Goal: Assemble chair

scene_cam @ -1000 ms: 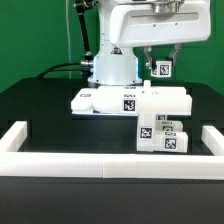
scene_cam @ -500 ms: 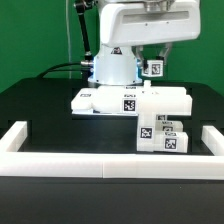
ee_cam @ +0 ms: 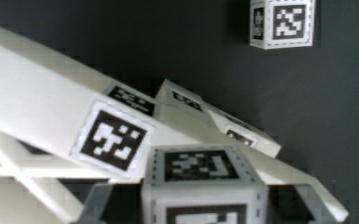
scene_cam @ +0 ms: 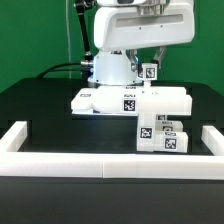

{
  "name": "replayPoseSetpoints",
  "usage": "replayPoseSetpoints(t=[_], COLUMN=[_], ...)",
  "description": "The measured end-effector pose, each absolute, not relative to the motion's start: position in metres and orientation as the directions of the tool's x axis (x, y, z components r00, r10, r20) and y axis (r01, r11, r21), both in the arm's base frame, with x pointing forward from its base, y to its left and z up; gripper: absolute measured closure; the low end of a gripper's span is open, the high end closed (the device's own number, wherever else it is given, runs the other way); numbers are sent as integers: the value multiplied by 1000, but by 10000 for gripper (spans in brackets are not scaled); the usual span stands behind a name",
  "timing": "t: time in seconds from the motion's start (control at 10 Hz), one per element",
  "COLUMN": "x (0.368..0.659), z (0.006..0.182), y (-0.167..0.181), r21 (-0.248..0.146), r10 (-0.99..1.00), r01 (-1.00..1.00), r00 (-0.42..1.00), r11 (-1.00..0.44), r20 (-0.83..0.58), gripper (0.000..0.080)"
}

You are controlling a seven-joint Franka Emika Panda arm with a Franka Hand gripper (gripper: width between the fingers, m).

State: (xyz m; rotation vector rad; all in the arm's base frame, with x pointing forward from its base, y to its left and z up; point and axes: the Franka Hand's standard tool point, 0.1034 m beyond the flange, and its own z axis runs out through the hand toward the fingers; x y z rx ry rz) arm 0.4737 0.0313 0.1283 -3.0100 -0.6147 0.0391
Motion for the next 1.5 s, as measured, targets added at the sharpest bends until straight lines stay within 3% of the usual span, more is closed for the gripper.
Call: replayPoseSetpoints(t=[1.5], x=[481], z=[120], y=[36], r21=[-75], r10=[398], r01=[396], r00=[917], r11=[-915], r20=[-12], gripper=[511])
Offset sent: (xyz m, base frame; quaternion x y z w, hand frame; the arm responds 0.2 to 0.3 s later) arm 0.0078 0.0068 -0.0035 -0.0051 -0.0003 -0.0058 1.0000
